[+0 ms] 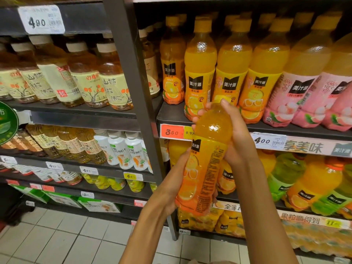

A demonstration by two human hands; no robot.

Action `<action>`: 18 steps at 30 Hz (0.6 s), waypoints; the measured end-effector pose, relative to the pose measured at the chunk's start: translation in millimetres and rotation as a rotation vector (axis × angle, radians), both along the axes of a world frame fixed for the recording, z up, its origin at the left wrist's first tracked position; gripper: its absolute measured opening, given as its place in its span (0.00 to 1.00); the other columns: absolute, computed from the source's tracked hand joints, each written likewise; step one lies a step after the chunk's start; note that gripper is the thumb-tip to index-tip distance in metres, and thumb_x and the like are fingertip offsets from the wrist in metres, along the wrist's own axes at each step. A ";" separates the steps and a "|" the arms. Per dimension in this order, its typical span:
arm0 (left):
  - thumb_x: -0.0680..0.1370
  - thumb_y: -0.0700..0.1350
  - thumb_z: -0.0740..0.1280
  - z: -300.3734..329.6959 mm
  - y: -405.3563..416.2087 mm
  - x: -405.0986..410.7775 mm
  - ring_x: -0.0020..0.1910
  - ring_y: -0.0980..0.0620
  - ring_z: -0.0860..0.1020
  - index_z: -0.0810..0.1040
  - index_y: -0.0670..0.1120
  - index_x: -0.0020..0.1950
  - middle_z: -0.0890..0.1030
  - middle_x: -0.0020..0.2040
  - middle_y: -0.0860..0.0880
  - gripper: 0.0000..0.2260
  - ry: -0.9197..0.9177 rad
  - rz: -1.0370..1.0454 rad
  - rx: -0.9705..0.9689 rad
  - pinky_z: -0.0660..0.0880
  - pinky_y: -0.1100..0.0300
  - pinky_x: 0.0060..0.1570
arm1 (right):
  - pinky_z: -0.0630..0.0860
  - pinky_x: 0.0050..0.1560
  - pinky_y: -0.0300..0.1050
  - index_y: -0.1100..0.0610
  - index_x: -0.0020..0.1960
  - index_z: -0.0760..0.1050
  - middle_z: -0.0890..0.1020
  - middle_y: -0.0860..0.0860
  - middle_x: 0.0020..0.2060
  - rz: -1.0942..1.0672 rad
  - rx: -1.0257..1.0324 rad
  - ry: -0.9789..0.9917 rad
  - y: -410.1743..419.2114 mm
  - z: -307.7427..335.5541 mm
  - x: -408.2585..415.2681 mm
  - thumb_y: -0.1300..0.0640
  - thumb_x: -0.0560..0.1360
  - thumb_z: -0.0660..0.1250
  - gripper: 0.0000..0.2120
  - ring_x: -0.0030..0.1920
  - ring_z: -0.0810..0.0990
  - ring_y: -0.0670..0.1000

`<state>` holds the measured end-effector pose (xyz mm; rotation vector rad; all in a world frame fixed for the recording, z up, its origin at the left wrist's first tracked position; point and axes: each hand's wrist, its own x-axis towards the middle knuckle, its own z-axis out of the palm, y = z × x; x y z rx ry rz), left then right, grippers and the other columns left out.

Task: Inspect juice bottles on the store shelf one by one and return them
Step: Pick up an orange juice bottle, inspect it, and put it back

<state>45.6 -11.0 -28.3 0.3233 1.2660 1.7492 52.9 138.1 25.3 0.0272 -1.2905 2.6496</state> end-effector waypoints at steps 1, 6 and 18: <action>0.79 0.61 0.53 -0.7 0.2 0.2 0.37 0.43 0.81 0.81 0.43 0.53 0.82 0.42 0.39 0.27 -0.011 -0.006 0.005 0.78 0.51 0.42 | 0.81 0.46 0.47 0.53 0.42 0.83 0.85 0.53 0.41 -0.007 0.015 -0.012 -0.6 0.6 -0.1 0.47 0.76 0.63 0.14 0.44 0.85 0.52; 0.77 0.63 0.53 -5.0 4.2 -1.8 0.45 0.41 0.82 0.79 0.43 0.59 0.82 0.50 0.38 0.28 0.002 0.054 -0.033 0.78 0.47 0.50 | 0.80 0.46 0.48 0.56 0.48 0.79 0.85 0.53 0.40 -0.064 0.077 -0.011 -1.0 5.3 2.6 0.48 0.74 0.65 0.12 0.44 0.85 0.52; 0.80 0.56 0.52 3.7 17.5 1.3 0.48 0.43 0.81 0.75 0.38 0.64 0.82 0.52 0.38 0.26 0.155 0.256 -0.178 0.76 0.49 0.54 | 0.80 0.40 0.41 0.57 0.51 0.79 0.86 0.52 0.42 -0.190 0.281 0.046 -4.2 17.1 12.9 0.50 0.74 0.66 0.12 0.45 0.85 0.50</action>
